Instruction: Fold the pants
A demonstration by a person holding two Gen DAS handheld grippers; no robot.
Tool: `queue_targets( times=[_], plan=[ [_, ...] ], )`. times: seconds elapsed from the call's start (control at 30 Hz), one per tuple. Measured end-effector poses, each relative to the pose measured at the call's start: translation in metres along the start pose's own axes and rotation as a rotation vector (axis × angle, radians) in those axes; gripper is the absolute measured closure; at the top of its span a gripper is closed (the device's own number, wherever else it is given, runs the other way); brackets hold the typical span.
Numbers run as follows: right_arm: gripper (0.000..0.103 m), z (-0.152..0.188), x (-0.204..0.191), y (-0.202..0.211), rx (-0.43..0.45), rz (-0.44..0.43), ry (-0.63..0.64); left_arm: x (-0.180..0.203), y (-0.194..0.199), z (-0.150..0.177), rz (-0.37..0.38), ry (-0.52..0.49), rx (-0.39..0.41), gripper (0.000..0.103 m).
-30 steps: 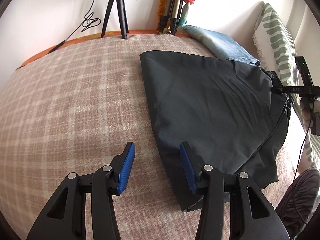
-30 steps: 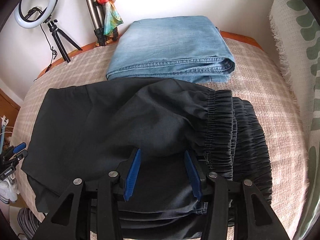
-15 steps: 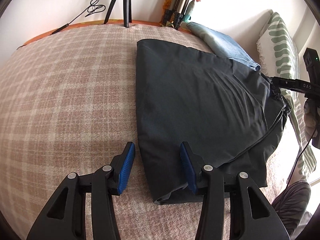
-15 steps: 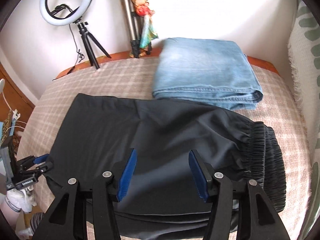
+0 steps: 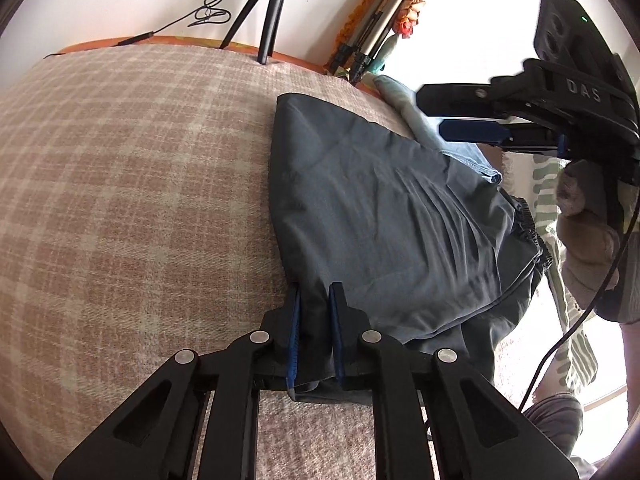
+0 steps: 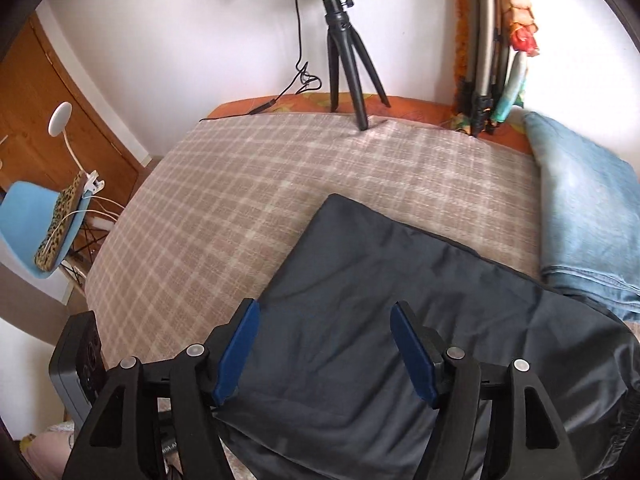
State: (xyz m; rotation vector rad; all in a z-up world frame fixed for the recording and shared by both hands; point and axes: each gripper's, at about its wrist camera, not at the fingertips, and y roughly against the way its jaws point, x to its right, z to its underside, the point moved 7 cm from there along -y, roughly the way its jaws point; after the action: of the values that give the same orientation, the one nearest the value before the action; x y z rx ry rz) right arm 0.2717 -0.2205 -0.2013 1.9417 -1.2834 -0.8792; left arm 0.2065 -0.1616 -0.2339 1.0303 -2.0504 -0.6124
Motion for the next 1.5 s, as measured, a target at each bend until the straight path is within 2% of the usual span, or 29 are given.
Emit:
queue_targets(
  times=[0.13, 0.4, 0.6, 0.67, 0.8, 0.87, 0.97, 1.07, 1.13, 1.27, 1.3, 1.37, 1.4, 1.5],
  plan=[
    [0.033, -0.013, -0.023, -0.041, -0.087, -0.005, 0.000, 0.010, 0.003, -0.003, 0.014, -0.033, 0.021, 0.093],
    [0.034, -0.025, -0.034, -0.095, -0.213, 0.168, 0.053, 0.014, 0.005, -0.004, 0.035, -0.042, 0.037, 0.093],
    [0.037, -0.019, -0.034, -0.118, -0.282, 0.246, 0.098, 0.020, 0.004, -0.005, 0.013, -0.085, 0.040, 0.093],
    [0.045, -0.016, -0.033, -0.123, -0.294, 0.270, 0.108, 0.023, 0.005, -0.005, 0.000, -0.104, 0.044, 0.093],
    [0.052, -0.014, -0.031, -0.125, -0.296, 0.280, 0.118, 0.023, 0.002, -0.005, -0.008, -0.111, 0.039, 0.093],
    [0.070, -0.015, -0.029, -0.124, -0.293, 0.286, 0.117, 0.023, 0.002, -0.005, -0.018, -0.117, 0.040, 0.093],
    [0.082, -0.013, -0.024, -0.124, -0.291, 0.267, 0.116, 0.022, 0.004, -0.005, -0.045, -0.125, 0.047, 0.092],
    [0.092, -0.010, -0.018, -0.118, -0.278, 0.243, 0.105, 0.017, 0.005, -0.004, -0.113, -0.134, 0.054, 0.080],
    [0.096, -0.011, -0.011, -0.110, -0.262, 0.226, 0.092, 0.013, 0.002, -0.004, -0.123, -0.125, 0.043, 0.066],
    [0.100, -0.014, -0.001, -0.093, -0.228, 0.200, 0.067, 0.008, -0.009, -0.003, -0.069, -0.076, -0.007, 0.066],
    [0.100, -0.015, 0.001, -0.090, -0.220, 0.198, 0.066, 0.007, -0.011, -0.003, -0.049, -0.065, -0.016, 0.066],
    [0.101, -0.016, 0.004, -0.082, -0.202, 0.196, 0.064, 0.010, -0.012, -0.003, -0.014, -0.061, -0.022, 0.086],
    [0.101, -0.018, 0.006, -0.078, -0.195, 0.190, 0.059, 0.012, -0.012, -0.003, -0.011, -0.066, -0.021, 0.092],
    [0.102, -0.019, 0.008, -0.062, -0.157, 0.163, 0.032, 0.021, -0.004, -0.009, 0.016, -0.084, 0.003, 0.096]
  ],
)
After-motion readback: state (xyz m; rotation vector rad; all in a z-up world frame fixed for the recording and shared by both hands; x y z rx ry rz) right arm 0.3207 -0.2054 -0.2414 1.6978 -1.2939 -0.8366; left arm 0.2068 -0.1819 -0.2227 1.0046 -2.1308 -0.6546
